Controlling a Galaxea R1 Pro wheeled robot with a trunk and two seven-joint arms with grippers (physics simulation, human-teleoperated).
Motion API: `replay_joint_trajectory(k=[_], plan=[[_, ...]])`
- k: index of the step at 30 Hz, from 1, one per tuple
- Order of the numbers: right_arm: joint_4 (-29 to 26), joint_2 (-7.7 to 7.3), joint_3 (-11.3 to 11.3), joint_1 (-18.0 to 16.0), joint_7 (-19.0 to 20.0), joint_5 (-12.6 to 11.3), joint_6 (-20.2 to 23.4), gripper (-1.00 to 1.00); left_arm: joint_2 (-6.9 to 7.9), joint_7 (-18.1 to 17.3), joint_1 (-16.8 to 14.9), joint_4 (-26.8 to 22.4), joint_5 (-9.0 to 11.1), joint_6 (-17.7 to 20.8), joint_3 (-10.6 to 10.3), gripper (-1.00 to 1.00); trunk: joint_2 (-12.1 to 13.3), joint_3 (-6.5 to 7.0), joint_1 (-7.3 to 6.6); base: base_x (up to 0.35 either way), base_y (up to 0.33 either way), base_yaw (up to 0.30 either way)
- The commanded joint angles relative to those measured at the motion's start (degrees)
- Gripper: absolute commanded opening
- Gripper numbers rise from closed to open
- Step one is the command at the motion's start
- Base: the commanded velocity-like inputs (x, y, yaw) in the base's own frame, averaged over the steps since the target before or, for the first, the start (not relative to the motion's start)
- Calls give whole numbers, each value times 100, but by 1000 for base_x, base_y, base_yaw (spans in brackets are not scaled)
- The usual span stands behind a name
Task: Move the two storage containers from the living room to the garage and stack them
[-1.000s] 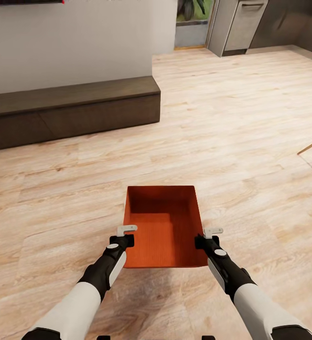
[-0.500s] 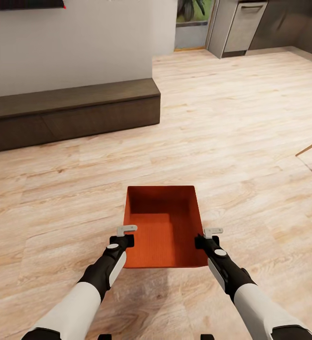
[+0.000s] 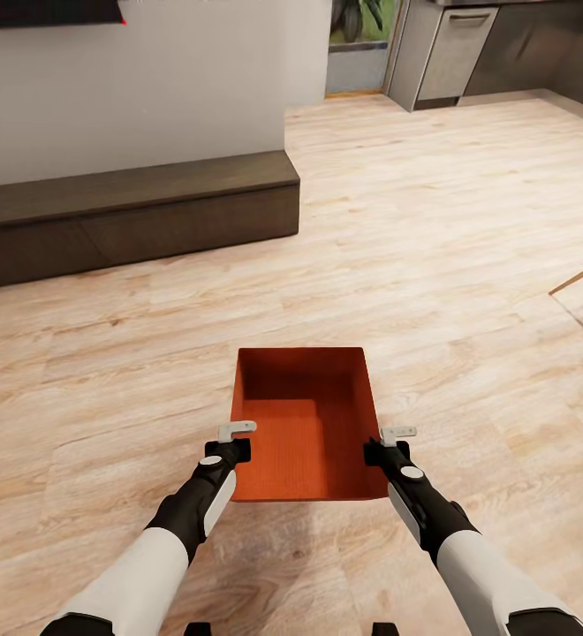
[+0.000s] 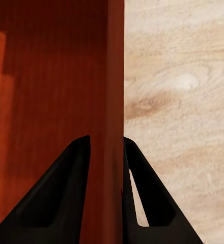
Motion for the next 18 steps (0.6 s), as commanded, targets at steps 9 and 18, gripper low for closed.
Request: replay_joint_trajectory(k=[9, 18], plan=[[-17, -2, 23, -4, -16, 12, 11, -100, 0, 65, 2, 2, 100, 30, -44, -100, 361, 159, -198, 0, 0, 0], [-17, -4, 24, -4, -13, 12, 18, -100, 0, 66, 2, 2, 99, 30, -44, -100, 722, 321, -396, 0, 0, 0]])
